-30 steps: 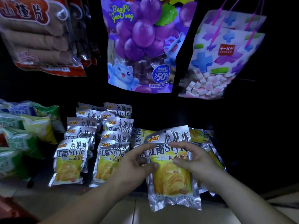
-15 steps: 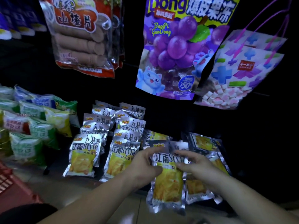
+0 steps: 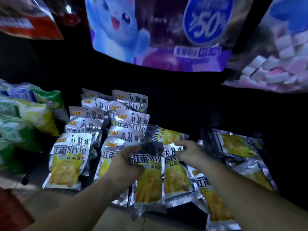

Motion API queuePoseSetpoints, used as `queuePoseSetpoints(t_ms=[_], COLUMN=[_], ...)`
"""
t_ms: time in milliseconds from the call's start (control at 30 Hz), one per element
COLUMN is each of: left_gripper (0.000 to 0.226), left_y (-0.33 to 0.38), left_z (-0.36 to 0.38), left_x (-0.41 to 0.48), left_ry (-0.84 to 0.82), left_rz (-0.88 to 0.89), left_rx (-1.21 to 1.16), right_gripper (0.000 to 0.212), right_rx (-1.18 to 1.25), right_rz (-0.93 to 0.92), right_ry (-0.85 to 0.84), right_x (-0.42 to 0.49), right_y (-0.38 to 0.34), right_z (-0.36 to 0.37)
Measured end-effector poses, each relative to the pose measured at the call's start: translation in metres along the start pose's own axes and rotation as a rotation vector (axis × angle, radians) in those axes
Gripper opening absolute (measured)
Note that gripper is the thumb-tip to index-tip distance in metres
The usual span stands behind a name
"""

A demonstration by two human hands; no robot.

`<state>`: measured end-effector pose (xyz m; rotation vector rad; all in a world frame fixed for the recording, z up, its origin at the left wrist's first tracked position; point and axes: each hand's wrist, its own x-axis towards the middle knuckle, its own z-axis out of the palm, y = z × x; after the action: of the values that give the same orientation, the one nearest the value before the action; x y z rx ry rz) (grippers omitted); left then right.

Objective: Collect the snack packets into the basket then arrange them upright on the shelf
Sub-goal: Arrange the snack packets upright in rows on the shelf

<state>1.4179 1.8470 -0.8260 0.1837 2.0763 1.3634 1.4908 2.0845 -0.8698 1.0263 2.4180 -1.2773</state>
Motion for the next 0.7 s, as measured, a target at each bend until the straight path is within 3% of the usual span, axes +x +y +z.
queuePoseSetpoints(t_ms=[233, 467, 600, 700], left_gripper=[0.049, 0.062, 0.062, 0.061], left_y=[-0.021, -0.026, -0.029, -0.035], left_z=[0.007, 0.003, 0.001, 0.000], left_x=[0.025, 0.037, 0.035, 0.035], left_ry=[0.043, 0.009, -0.008, 0.020], left_rz=[-0.024, 0.032, 0.038, 0.007], left_rx=[-0.091, -0.062, -0.036, -0.009], right_gripper=[0.048, 0.053, 0.051, 0.038], right_rx=[-0.190, -0.464, -0.550, -0.520], right_rz=[-0.170, -0.148, -0.153, -0.134], right_ry=[0.093, -0.105, -0.015, 0.070], right_x=[0.058, 0.090, 0.093, 0.091], right_y=[0.004, -0.001, 0.021, 0.030], right_z=[0.012, 0.036, 0.030, 0.030])
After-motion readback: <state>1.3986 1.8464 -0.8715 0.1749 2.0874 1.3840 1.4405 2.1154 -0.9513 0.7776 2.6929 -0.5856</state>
